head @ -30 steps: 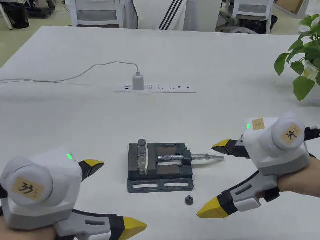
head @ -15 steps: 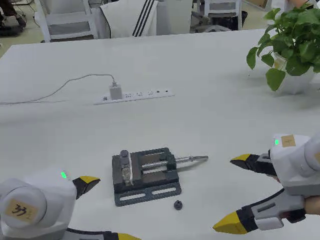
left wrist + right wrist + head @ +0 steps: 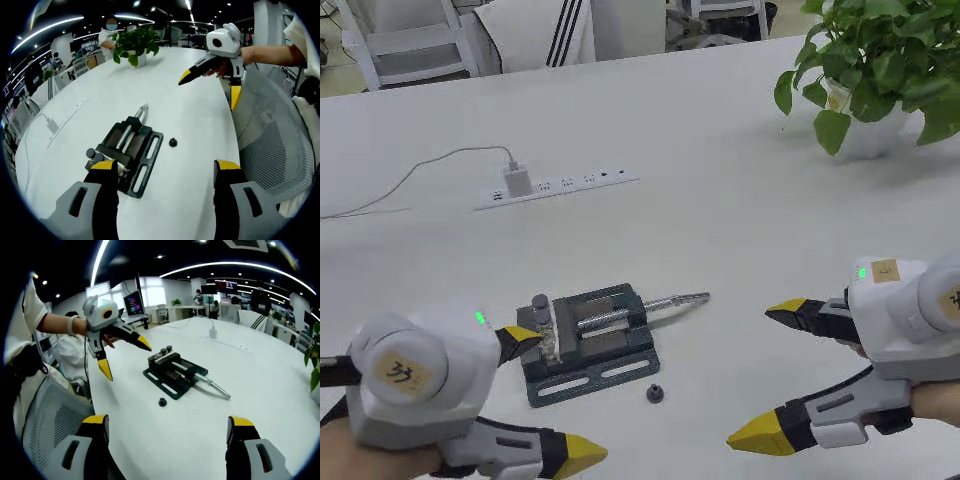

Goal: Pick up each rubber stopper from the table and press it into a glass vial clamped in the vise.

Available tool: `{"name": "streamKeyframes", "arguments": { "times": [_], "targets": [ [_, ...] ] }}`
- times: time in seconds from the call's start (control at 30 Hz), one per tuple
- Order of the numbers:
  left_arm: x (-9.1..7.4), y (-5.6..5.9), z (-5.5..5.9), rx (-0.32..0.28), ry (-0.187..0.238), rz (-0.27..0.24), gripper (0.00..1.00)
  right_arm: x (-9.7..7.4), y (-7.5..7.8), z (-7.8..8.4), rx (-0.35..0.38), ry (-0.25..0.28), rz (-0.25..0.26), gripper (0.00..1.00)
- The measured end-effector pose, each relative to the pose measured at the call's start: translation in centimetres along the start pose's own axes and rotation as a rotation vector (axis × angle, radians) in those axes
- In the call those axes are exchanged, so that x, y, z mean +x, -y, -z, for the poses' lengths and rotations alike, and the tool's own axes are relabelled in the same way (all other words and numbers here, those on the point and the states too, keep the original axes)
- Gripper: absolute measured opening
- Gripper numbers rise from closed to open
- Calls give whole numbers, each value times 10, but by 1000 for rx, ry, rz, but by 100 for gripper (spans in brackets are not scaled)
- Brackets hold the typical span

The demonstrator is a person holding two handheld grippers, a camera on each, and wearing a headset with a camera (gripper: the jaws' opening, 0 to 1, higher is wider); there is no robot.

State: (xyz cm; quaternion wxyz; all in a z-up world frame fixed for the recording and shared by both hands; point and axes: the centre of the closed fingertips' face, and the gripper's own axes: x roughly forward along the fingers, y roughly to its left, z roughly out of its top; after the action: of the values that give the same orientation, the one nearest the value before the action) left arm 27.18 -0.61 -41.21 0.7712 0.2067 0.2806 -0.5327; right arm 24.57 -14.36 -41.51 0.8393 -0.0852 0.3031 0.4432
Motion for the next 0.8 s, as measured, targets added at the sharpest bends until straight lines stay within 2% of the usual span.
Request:
{"name": "streamKeyframes", "arguments": {
  "times": [0.23,0.3,0.4,0.53,0.67,0.73,0.8],
  "targets": [
    [16,1,-4,87,-66,74,66,-5,-3,7,3,-1,-1,97],
    [19,1,-7,94,-77,92,59,-6,-3,9,-3,-5,1,97],
    [26,3,-12,137,-99,122,50,-6,-5,11,6,-5,-5,97],
    [36,5,-15,204,-145,159,46,-6,-8,13,10,-6,-7,97],
    [45,8,-16,256,-201,202,36,-6,-10,14,10,-10,-11,97],
    [50,11,-15,278,-232,231,33,-5,-10,14,9,-10,-13,97],
    [53,11,-15,288,-245,245,28,-4,-11,14,11,-10,-15,96]
  ]
}}
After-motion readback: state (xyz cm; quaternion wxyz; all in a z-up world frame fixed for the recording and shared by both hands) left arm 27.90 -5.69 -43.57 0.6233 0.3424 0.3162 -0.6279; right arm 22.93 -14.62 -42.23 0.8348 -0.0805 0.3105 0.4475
